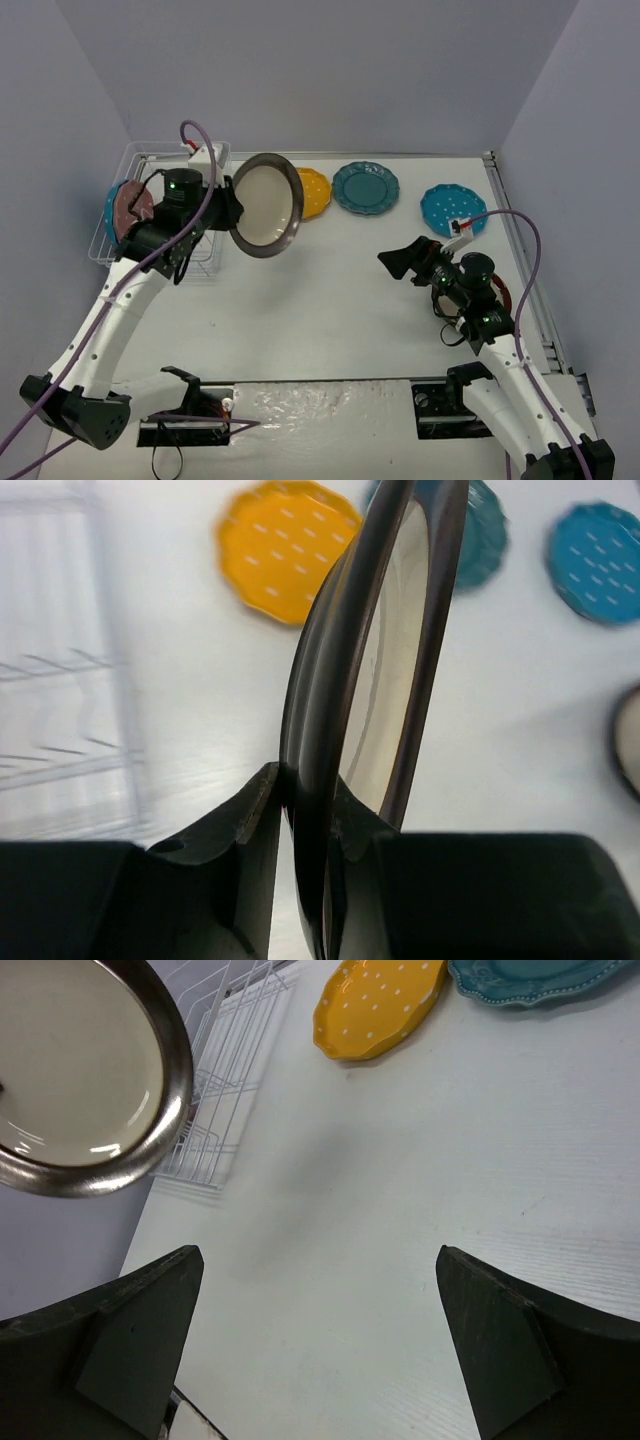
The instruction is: Load the plates into the dish rack
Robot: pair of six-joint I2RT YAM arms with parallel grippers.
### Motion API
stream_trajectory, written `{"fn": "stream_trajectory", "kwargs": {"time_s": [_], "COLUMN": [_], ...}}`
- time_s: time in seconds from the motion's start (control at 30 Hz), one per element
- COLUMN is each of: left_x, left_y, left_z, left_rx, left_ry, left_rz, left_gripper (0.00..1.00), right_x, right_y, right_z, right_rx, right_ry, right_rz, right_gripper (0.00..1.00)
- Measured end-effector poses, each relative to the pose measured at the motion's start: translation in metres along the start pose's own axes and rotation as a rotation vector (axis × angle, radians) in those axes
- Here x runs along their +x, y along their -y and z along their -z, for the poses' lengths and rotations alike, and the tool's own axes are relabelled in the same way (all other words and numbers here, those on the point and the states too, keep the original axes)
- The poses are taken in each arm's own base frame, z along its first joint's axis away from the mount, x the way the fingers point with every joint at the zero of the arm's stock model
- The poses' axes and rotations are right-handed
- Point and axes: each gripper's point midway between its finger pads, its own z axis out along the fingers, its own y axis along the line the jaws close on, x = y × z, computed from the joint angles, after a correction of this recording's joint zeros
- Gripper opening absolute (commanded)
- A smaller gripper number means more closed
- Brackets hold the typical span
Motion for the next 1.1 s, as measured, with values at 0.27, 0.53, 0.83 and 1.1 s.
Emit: {"fn": "stream_trajectory", "kwargs": {"time_s": [0.27,0.53,0.83,1.1], "left_x": [-0.057,-0.055,-0.038,-0.035], "left_y": [-0.101,-0.198,-0.276,-0.296], "left_z": [0.049,0.048,0.023,-0.004], "left_rx": [-0.453,-0.69,-0.803,-0.796], "left_ry": [0.106,-0.022,-0.134,-0.139], "left_rz": [-0.199,-0.266,-0.244,-0.274], "left_gripper": [0.0,0.0,0.0,0.0], "right_x": [0.002,0.008,0.027,0.038], "right_y": [0.0,0.001,-0.012,-0.02], "right_z": [0.003,0.002,0.001,0.002], "right_rx": [-0.001,-0.009,-0.047,-0.077], "right_ry": [-0.015,-0.036,-0.093,-0.129], "right_rz": [0.029,0.078,0.136,0.162], "right_gripper": [1.0,1.0,1.0,1.0]}}
